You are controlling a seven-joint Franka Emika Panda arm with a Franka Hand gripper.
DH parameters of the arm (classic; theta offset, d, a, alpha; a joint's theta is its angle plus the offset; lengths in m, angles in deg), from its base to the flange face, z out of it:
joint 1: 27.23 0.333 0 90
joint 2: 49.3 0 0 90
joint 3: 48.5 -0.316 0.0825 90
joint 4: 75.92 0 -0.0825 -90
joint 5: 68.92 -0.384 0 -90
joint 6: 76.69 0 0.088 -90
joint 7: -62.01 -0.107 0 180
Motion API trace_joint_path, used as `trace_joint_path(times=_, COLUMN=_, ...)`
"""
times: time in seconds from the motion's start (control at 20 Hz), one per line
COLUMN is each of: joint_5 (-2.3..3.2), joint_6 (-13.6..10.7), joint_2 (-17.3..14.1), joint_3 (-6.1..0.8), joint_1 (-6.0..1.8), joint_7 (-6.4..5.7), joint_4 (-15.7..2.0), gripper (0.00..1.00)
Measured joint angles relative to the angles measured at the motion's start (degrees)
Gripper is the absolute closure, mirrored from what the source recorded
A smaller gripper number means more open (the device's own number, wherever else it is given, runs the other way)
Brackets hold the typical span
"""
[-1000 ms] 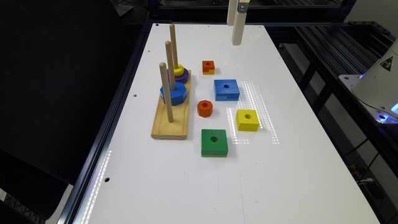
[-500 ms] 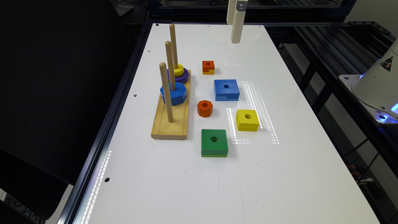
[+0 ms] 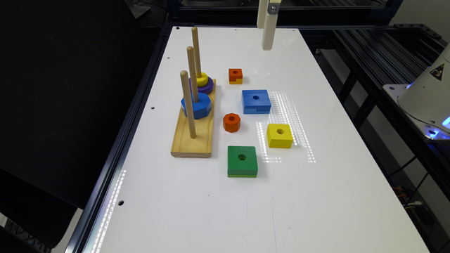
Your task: Pick up blue block.
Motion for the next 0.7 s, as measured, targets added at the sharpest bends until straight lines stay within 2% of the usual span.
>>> trace_joint_path(times=0.1, joint_5=0.35, joint_6=2.1, joint_2=-1.1, joint_3=0.01, joint_1=-0.24, joint_7=0.00, joint_4=0.85, gripper=0.00)
trace_joint_path(times=0.2, joint_5=0.61, joint_6=3.0, joint_2=-1.7, joint_3=0.03, joint_1=-0.48, joint_7=0.04, joint_4=0.95, gripper=0.00)
trace_joint_path(times=0.45, joint_5=0.67, joint_6=3.3, joint_2=-1.8, joint_3=0.03, joint_1=-1.28, joint_7=0.72, joint_4=0.89, gripper=0.00)
trace_joint_path(times=0.7, joint_5=0.67, joint_6=3.3, joint_2=-1.9, joint_3=0.02, joint_1=-1.37, joint_7=0.80, joint_4=0.93, gripper=0.00)
